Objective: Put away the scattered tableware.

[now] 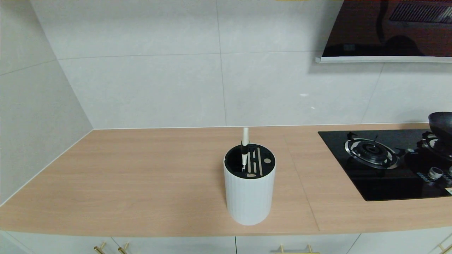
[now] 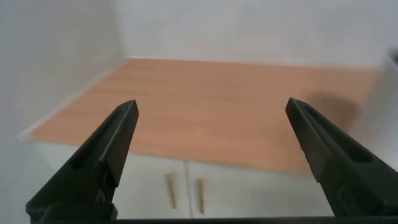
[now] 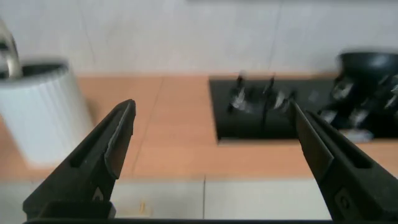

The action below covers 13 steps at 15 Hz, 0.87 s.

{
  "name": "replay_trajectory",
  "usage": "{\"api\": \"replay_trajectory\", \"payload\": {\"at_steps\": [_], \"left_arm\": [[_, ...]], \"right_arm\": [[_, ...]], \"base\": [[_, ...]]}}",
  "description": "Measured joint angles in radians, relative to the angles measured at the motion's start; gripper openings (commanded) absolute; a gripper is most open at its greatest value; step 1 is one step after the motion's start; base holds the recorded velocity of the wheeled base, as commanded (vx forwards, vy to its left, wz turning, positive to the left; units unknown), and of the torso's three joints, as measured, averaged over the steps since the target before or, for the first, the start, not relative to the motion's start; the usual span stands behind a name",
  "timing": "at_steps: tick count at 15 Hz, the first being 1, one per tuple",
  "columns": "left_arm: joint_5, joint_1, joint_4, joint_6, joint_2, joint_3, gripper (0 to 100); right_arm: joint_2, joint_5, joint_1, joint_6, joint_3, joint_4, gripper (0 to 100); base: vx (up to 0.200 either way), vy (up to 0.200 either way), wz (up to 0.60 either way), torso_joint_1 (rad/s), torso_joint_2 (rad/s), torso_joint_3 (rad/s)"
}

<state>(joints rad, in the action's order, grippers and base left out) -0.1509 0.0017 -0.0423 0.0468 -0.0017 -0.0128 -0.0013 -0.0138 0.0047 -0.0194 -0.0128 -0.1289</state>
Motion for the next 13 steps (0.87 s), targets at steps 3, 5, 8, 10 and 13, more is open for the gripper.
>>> {"api": "replay_trajectory", "payload": {"at_steps": [3, 5, 8, 10, 13], "left_arm": [[0.103, 0.000, 0.039, -0.029, -0.001, 0.011, 100], [0.116, 0.000, 0.043, -0.027, -0.001, 0.012, 100], [0.130, 0.000, 0.043, 0.006, -0.001, 0.012, 100], [0.129, -0.001, 0.042, -0.014, -0.001, 0.013, 100], [0.129, 0.000, 0.042, -0.050, 0.000, 0.013, 100]], "right_arm": [[0.000, 0.002, 0.000, -0.001, 0.009, 0.125, 100], [0.000, 0.005, 0.000, -0.001, 0.011, 0.123, 100], [0.000, 0.050, -0.001, -0.001, 0.013, 0.124, 100], [0.000, 0.051, -0.001, 0.000, 0.013, 0.125, 100], [0.000, 0.053, 0.000, 0.000, 0.013, 0.125, 100]], "base": [[0.000, 0.000, 0.00, 0.000, 0.00, 0.000], [0.000, 0.000, 0.00, 0.000, 0.00, 0.000], [0.000, 0.000, 0.00, 0.000, 0.00, 0.000], [0.000, 0.000, 0.00, 0.000, 0.00, 0.000], [0.000, 0.000, 0.00, 0.000, 0.00, 0.000]]}}
